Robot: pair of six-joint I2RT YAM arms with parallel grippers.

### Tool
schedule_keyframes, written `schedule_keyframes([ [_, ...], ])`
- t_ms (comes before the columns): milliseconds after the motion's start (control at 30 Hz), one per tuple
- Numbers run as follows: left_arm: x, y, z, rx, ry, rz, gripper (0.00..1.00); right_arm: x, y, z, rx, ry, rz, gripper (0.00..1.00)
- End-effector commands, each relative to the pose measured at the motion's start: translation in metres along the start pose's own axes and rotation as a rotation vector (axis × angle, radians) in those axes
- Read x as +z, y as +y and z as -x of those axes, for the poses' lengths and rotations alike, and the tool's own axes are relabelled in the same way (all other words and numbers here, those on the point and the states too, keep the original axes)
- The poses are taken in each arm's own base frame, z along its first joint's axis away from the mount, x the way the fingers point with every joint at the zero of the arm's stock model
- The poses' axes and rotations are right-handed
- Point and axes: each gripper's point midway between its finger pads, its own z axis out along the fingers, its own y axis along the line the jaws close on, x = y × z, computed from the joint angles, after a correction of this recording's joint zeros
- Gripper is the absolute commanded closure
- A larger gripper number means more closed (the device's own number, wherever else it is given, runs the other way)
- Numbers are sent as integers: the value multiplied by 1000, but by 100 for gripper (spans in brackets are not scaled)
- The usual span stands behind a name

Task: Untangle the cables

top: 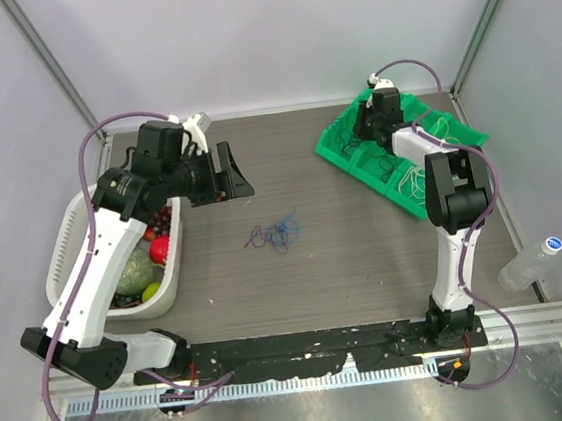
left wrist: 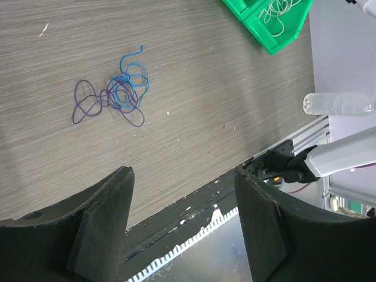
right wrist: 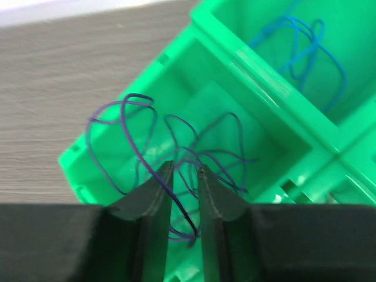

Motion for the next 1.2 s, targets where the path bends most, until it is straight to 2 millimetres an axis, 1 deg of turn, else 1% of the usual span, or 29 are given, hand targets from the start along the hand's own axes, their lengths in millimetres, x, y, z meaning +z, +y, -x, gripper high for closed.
schedule_keyframes([
  [0, -3, -11, 7, 23, -32, -62, 28, -37, -16, 52, -14, -61, -139, 64],
  [67, -1, -9, 4, 19, -24, -59, 27, -44, -19, 58, -18, -42, -170, 56],
  [100, 0, -8, 2, 18, -20, -57, 27, -48, -17, 63, -21, -32, -175, 55],
  [167, 3, -6, 0, 17, -13, -55, 27, -55, -14, 72, -19, -40, -170, 48],
  [200, 4, -6, -1, 15, -12, -58, 27, -60, -9, 76, -17, -50, -165, 42],
  [233, 4, -5, -2, 13, -10, -59, 27, -63, -7, 79, -19, -56, -161, 39],
  [267, 7, -4, -3, 9, -7, -57, 27, -67, 1, 82, -21, -62, -142, 36],
  [367, 16, 5, -9, 3, 8, -39, 27, -76, 11, 84, -7, -57, -130, 33],
  [400, 21, 11, -13, -2, 17, -20, 28, -81, 13, 89, 20, -69, -149, 32],
  [433, 24, 14, -15, -2, 20, -8, 28, -85, 17, 83, 40, -46, -173, 32],
  [467, 30, 21, -20, -5, 34, 8, 30, -91, 23, 84, 43, -42, -172, 32],
  [500, 36, 25, -21, -6, 34, 18, 32, -97, 38, 78, 40, -17, -151, 31],
  [533, 44, 31, -25, -8, 44, 26, 36, -101, 56, 66, 20, 15, -118, 31],
  [567, 51, 35, -27, -7, 52, 32, 39, -109, 69, 60, -2, 33, -80, 31],
  [600, 61, 42, -31, -12, 61, 47, 42, -116, 89, 50, -27, 53, -37, 31],
  [633, 71, 49, -35, -12, 78, 63, 45, -125, 103, 34, -33, 95, 30, 31],
  [667, 82, 57, -38, -9, 99, 83, 47, -134, 128, 23, -36, 122, 126, 32],
  [700, 92, 64, -41, -1, 120, 97, 47, -147, 145, -3, -15, 188, 228, 33],
  [733, 102, 72, -44, 4, 150, 117, 47, -159, 175, -19, 0, 229, 362, 34],
  [767, 109, 77, -47, 10, 177, 128, 45, -170, 180, -39, 14, 273, 402, 35],
  [800, 120, 83, -50, 20, 209, 139, 43, -179, 198, -52, 35, 293, 477, 35],
  [833, 130, 90, -54, 40, 233, 146, 43, -189, 196, -76, 46, 335, 507, 36],
  [867, 139, 96, -56, 54, 249, 158, 43, -197, 212, -78, 63, 326, 582, 37],
  [900, 147, 101, -60, 61, 280, 165, 43, -203, 210, -94, 79, 351, 598, 39],
  [933, 153, 104, -63, 76, 306, 161, 43, -209, 218, -97, 104, 362, 636, 40],
  [967, 159, 109, -67, 84, 325, 165, 43, -212, 218, -109, 117, 390, 650, 40],
  [1000, 166, 116, -69, 95, 332, 181, 41, -217, 226, -113, 130, 409, 692, 41],
  [1067, 175, 127, -78, 118, 367, 197, 39, -219, 229, -123, 122, 442, 705, 41],
  [1167, 187, 136, -89, 132, 408, 192, 37, -216, 229, -131, 135, 473, 695, 41],
])
